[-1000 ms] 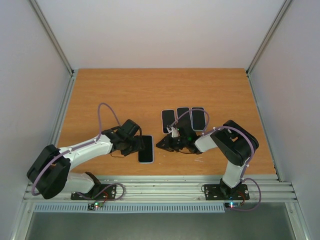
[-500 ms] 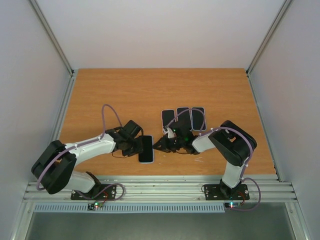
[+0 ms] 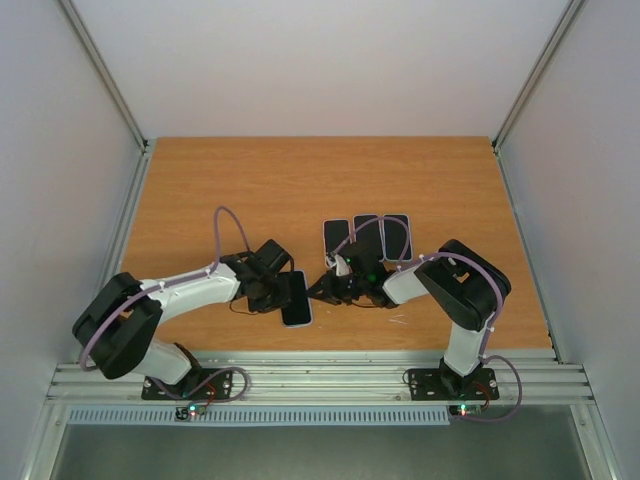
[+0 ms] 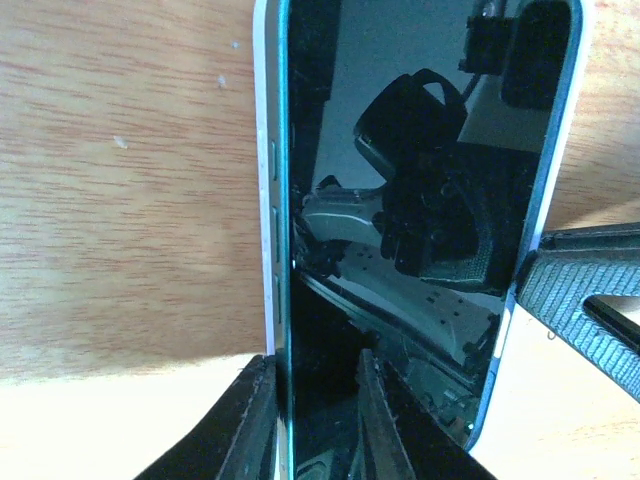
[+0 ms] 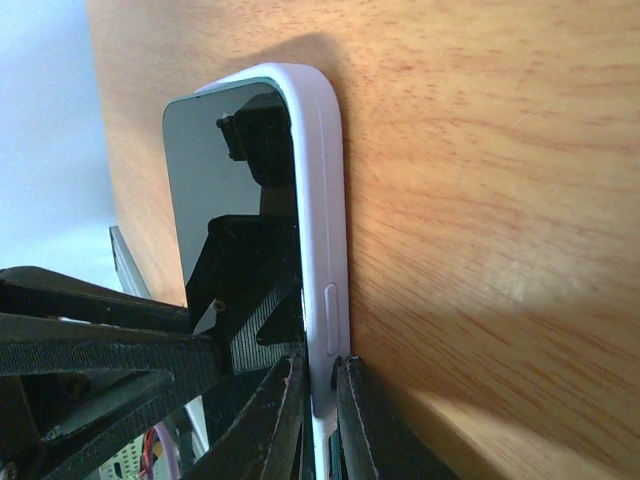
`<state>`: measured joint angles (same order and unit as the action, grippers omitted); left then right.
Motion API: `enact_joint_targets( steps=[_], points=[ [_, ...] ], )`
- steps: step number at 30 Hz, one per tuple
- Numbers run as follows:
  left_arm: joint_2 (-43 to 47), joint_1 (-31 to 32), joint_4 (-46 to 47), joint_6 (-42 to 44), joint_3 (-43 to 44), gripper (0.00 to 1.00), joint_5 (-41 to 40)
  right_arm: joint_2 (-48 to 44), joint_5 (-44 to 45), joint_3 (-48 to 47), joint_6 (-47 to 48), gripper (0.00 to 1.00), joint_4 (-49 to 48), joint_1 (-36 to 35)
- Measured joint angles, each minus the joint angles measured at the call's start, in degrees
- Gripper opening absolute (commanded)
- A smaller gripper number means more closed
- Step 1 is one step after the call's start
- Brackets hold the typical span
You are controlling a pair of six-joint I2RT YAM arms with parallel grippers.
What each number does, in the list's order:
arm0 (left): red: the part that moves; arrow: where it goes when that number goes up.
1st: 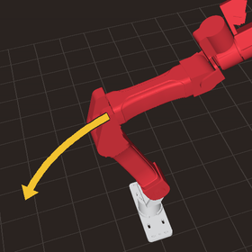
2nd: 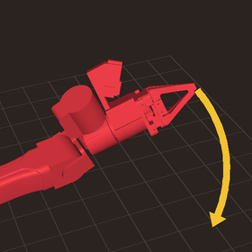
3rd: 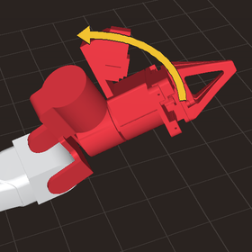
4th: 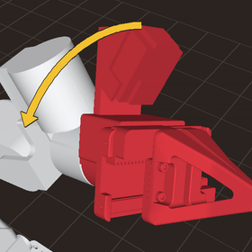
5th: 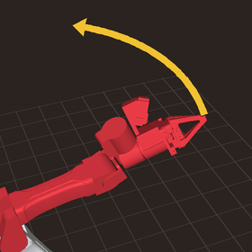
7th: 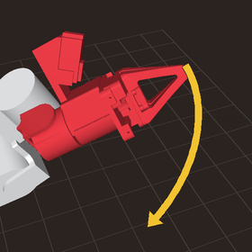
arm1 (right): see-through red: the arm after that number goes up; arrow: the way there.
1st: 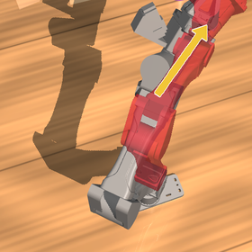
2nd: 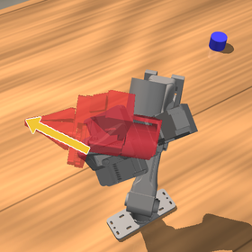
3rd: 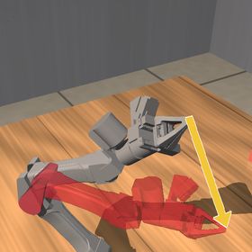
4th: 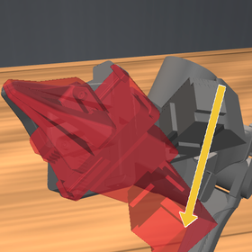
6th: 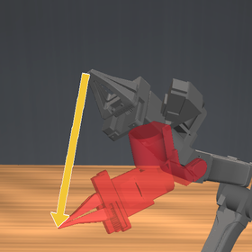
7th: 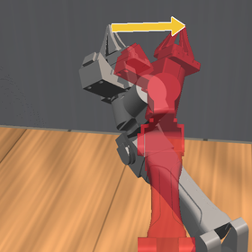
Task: Put the phone into the phone case
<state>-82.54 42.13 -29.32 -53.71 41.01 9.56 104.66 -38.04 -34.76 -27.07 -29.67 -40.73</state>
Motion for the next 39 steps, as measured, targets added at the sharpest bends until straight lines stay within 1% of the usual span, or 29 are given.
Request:
enact_joint_targets(
  steps=[4,6,10,16,19,23,26,31,36,39],
  points=[
    [-1.7,0.6,-1.5,-0.3,1.8,0.17,-0.2,0.0,0.7,0.0,0.0,0.15,0.5,0.0],
    [-2.3,0.9,-1.9,-0.4,2.4,0.23,-0.4,-0.3,0.9,0.0,0.2,0.17,0.9,0.1],
    [-3.2,1.3,-1.9,-0.8,3.2,0.27,-0.5,-1.5,1.8,0.2,1.2,0.17,2.6,0.2],
    [-2.2,2.3,-1.9,-0.6,3.2,0.37,-1.5,-3.2,2.0,0.7,2.8,0.18,5.0,0.1],
    [-0.5,2.6,-2.1,-0.7,3.2,0.35,-1.4,-3.3,1.6,0.9,3.5,0.18,5.8,0.0],
    [-0.1,2.6,-1.7,-1.0,3.2,0.27,-0.8,-3.4,1.1,0.9,3.8,0.18,5.9,0.0],
    [-0.9,2.6,-1.1,-1.0,3.2,0.26,0.1,-3.4,0.9,1.0,3.8,0.18,5.9,0.0],
    [-2.3,2.9,1.4,-1.1,3.2,0.26,1.4,-3.4,0.7,1.0,3.8,0.18,5.9,0.0],
    [-2.5,3.0,2.2,-1.2,3.3,0.33,1.7,-3.4,0.7,1.0,3.8,0.18,5.9,0.0],
    [-1.5,3.3,0.4,-1.1,3.4,0.35,-0.2,-3.4,0.7,1.1,3.8,0.18,5.9,0.0]
  ],
)
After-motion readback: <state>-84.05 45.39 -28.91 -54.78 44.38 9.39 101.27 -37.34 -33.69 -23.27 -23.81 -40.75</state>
